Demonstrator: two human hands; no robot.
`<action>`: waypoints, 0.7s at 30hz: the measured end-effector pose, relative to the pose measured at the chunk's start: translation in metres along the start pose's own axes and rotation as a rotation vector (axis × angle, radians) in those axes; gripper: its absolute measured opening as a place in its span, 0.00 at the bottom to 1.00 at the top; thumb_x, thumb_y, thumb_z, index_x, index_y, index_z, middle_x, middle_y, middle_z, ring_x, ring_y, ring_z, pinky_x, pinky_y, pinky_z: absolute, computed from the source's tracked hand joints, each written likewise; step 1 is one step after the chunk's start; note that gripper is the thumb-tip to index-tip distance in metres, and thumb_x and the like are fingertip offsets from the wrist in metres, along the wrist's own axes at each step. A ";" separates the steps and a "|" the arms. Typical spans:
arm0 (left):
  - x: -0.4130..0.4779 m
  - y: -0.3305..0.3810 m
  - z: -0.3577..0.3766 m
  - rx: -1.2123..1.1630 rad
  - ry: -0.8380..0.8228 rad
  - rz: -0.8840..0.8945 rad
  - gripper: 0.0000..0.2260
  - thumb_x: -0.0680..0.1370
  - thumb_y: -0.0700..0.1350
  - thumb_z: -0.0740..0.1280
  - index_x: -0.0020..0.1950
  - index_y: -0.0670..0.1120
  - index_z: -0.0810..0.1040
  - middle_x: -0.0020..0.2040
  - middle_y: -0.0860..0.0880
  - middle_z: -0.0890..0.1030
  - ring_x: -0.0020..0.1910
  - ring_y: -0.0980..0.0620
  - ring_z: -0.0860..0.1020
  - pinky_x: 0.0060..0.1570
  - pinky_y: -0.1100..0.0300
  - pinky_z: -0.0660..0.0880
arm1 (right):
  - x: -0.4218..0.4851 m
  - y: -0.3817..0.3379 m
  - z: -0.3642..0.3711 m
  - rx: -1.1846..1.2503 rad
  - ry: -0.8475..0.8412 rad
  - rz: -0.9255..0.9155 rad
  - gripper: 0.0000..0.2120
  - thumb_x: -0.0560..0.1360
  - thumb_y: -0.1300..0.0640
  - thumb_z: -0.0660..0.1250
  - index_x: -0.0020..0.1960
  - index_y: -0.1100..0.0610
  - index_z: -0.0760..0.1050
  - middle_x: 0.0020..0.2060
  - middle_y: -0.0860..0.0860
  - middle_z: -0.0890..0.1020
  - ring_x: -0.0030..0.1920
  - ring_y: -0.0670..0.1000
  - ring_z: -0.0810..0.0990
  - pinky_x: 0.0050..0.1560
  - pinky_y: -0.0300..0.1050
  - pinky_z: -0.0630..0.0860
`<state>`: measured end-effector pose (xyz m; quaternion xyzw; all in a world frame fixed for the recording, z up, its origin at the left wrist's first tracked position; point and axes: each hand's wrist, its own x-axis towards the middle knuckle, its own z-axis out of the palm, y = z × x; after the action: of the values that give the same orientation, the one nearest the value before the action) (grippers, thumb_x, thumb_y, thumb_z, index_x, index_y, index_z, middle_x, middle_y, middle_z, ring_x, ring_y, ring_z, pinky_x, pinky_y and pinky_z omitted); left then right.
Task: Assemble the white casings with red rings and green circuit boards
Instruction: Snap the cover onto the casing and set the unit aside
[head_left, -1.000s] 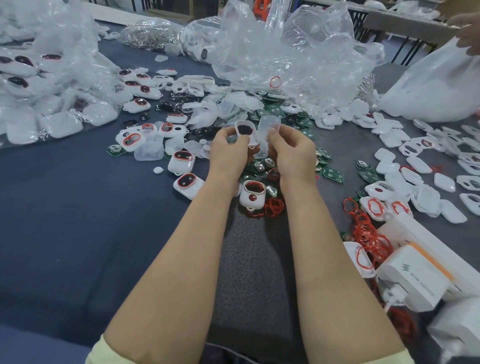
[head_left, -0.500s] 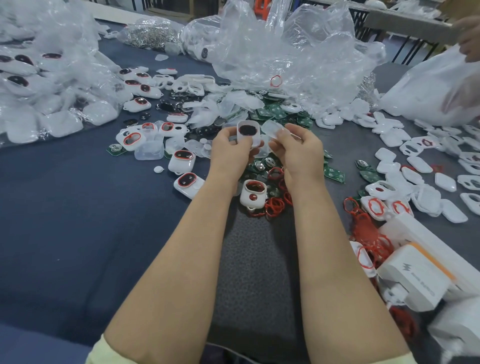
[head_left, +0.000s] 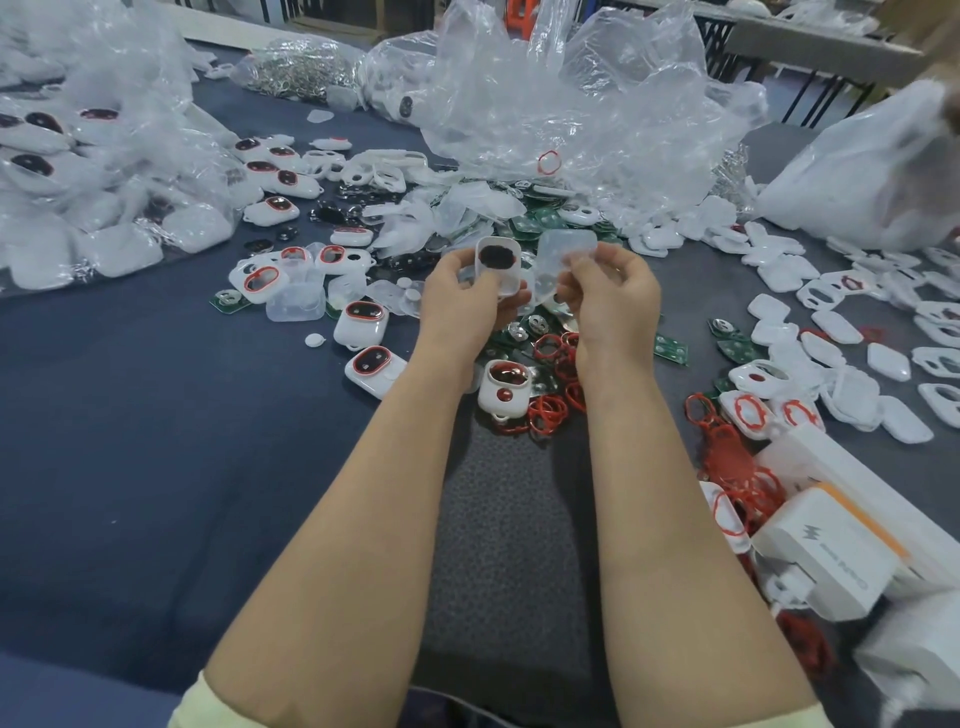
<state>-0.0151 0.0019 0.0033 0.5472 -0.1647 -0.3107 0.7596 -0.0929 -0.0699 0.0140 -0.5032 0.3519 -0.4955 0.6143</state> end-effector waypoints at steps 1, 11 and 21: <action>0.000 0.000 0.001 -0.003 0.005 -0.013 0.07 0.82 0.39 0.59 0.48 0.50 0.72 0.55 0.40 0.80 0.33 0.55 0.83 0.35 0.65 0.79 | -0.001 -0.001 -0.001 -0.035 -0.024 -0.034 0.05 0.75 0.66 0.67 0.49 0.58 0.74 0.37 0.50 0.80 0.27 0.39 0.76 0.32 0.33 0.73; 0.005 0.001 0.005 0.128 -0.001 -0.068 0.12 0.82 0.47 0.56 0.49 0.45 0.78 0.55 0.37 0.81 0.57 0.39 0.79 0.57 0.43 0.77 | -0.009 0.005 0.007 -0.506 -0.220 -0.340 0.03 0.75 0.59 0.69 0.46 0.52 0.76 0.37 0.45 0.79 0.40 0.44 0.76 0.39 0.34 0.70; -0.001 -0.003 0.003 0.179 -0.108 0.007 0.08 0.81 0.43 0.62 0.59 0.44 0.75 0.52 0.41 0.81 0.45 0.48 0.81 0.42 0.58 0.81 | -0.006 0.012 0.007 -0.678 -0.131 -0.448 0.07 0.76 0.56 0.68 0.52 0.56 0.81 0.49 0.55 0.76 0.42 0.44 0.70 0.41 0.25 0.65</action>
<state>-0.0184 -0.0006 0.0021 0.5948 -0.2345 -0.3209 0.6987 -0.0854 -0.0620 0.0040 -0.7719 0.3369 -0.4399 0.3117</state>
